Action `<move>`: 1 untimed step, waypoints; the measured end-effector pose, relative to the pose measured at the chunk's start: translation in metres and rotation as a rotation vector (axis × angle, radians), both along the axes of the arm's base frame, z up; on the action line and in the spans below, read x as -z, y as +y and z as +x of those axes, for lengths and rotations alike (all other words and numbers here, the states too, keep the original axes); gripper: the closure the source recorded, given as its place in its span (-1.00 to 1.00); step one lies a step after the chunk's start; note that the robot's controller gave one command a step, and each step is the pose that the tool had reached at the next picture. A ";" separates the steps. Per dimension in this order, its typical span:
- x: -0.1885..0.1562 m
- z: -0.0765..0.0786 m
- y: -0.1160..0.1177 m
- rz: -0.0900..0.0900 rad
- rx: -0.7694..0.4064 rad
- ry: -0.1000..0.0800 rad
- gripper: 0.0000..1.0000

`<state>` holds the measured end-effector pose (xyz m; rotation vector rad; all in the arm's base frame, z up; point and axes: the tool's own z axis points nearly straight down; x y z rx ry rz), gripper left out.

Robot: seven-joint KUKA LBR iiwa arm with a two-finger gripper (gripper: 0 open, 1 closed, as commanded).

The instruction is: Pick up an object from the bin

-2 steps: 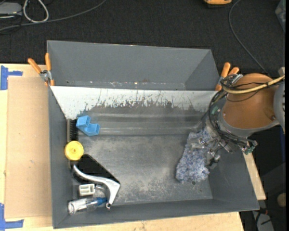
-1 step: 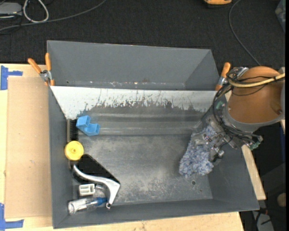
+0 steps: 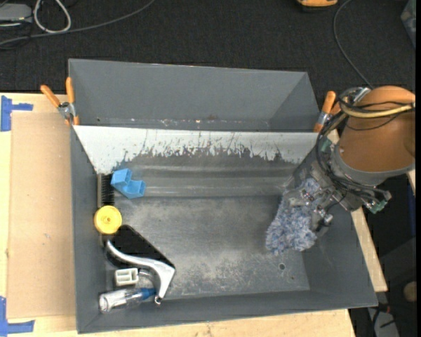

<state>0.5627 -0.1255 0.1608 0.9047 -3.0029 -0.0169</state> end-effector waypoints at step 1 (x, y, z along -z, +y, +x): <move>-0.030 0.002 0.000 -0.001 0.003 -0.007 1.00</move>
Offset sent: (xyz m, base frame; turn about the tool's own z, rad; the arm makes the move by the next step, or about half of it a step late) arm 0.0015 0.0001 0.0365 0.0020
